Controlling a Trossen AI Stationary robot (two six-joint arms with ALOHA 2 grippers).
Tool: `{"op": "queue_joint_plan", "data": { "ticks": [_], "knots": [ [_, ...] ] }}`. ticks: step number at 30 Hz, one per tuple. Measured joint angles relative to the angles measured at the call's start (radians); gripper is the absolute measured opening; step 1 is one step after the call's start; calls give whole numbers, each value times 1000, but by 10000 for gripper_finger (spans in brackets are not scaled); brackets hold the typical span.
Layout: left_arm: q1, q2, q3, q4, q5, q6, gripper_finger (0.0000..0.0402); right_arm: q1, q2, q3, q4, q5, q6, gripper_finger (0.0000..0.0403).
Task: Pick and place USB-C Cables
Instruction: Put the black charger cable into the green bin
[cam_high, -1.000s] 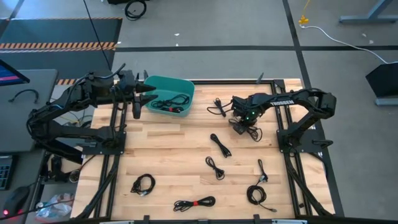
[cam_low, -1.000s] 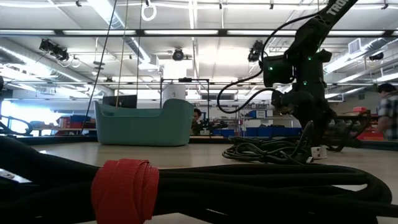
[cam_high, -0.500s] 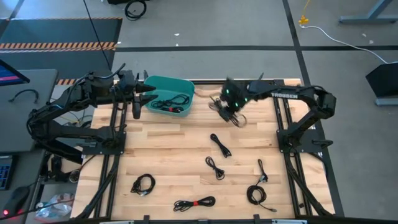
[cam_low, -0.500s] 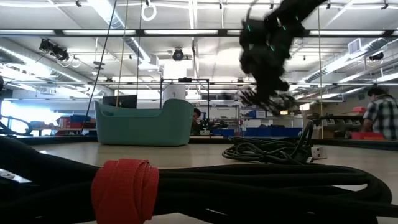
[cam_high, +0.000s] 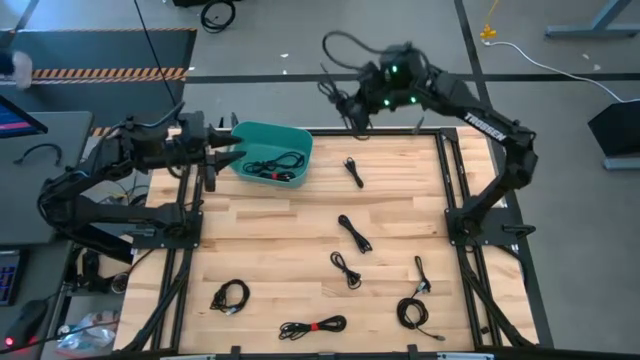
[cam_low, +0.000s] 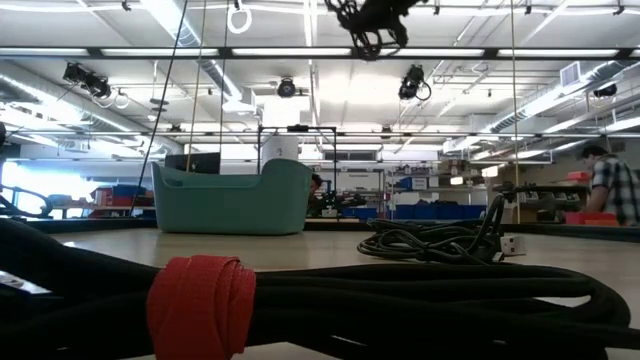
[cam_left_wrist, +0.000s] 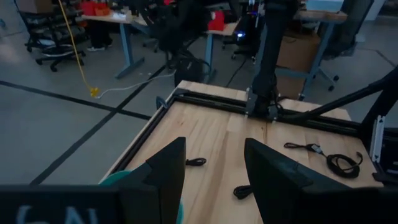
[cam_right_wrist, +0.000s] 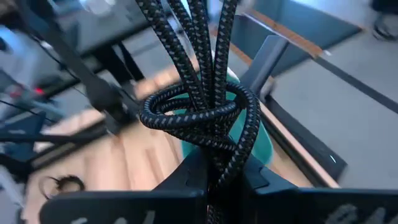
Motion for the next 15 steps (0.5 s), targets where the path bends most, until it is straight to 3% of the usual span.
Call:
{"op": "queue_joint_plan", "data": {
  "ticks": [13,15],
  "knots": [
    [0,-49,0,-25,0,2,172,-36,459,483,2,-301,-19,32],
    [0,-48,0,-29,0,2,172,-28,509,482,57,-334,1,32]
  ]
}}
